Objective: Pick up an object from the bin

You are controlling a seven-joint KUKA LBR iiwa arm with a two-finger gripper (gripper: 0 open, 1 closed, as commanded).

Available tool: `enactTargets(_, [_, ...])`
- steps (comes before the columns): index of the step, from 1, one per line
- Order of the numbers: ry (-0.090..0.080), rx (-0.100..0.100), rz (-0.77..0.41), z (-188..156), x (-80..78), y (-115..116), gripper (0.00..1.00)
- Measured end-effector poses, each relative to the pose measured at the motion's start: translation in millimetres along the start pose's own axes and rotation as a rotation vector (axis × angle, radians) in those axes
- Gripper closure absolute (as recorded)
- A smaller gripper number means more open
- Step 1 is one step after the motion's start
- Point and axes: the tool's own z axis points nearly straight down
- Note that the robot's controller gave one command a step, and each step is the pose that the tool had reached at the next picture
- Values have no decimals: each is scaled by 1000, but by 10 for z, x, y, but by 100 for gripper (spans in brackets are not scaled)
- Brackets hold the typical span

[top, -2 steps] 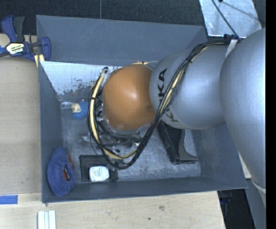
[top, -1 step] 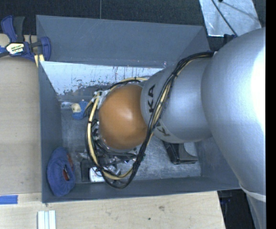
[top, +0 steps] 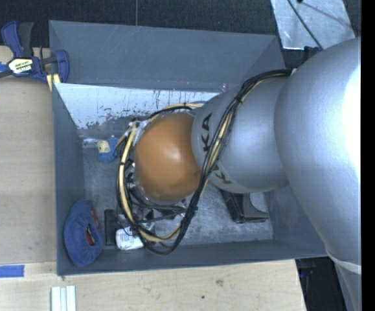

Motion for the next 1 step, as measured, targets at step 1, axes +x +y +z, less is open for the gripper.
enactTargets(1, [-7, 4, 7, -1011, -15, -105, 100])
